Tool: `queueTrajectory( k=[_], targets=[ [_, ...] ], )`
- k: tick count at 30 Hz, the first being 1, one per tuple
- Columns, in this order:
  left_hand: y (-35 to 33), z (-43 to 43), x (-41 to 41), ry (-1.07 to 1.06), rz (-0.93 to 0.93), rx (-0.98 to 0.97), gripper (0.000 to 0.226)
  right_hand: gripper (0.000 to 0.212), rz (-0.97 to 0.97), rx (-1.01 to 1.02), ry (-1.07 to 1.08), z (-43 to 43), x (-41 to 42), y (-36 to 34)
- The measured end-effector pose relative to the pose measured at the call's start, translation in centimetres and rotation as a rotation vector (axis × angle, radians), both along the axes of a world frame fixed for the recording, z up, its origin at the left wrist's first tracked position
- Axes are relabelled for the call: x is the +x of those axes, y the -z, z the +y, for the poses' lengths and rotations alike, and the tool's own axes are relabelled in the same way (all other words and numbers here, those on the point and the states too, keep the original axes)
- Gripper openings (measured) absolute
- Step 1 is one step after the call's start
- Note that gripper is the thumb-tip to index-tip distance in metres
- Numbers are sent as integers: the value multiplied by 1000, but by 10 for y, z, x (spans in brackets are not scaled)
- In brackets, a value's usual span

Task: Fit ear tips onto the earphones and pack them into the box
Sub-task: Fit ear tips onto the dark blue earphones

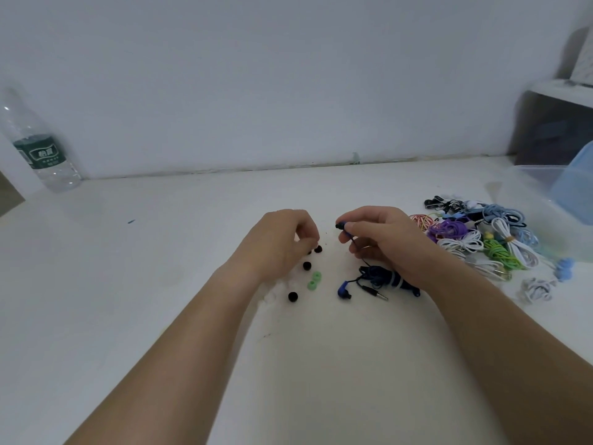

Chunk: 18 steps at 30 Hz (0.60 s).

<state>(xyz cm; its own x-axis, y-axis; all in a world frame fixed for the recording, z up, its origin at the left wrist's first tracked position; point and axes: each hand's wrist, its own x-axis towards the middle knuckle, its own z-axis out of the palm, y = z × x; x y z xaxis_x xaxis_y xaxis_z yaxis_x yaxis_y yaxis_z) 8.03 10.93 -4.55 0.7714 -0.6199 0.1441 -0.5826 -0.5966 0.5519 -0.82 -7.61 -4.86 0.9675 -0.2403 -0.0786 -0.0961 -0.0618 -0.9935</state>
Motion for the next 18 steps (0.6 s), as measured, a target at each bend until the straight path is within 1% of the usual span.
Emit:
queueTrajectory(
  k=[2,4,6,8,11,13,16,18],
  targets=[
    [-1,-1,0,-52,48,-133,12,15,5,-4,3,0,0,0],
    [-2,-2,-1,-94,137,-321,8,14,7,-8,4,1,0,-1],
    [-3,-2,-4,-98,285,-496,3,14,4,-10,-2,1,0,-1],
    [-4,-1,-8,-84,432,-615,7,15,-4,-14,-10,1,-1,-2],
    [-2,-3,-11,-74,631,-709,14,15,-27,-24,-27,0,-3,-2],
    [-1,-4,-13,-64,721,-737,16,14,-40,-25,-34,0,-4,-2],
    [-1,-6,-14,-53,817,-803,17,14,-47,-7,-33,-1,-4,-2],
    [-2,-7,-15,-50,841,-816,16,14,-45,12,-34,0,-4,-2]
  ],
)
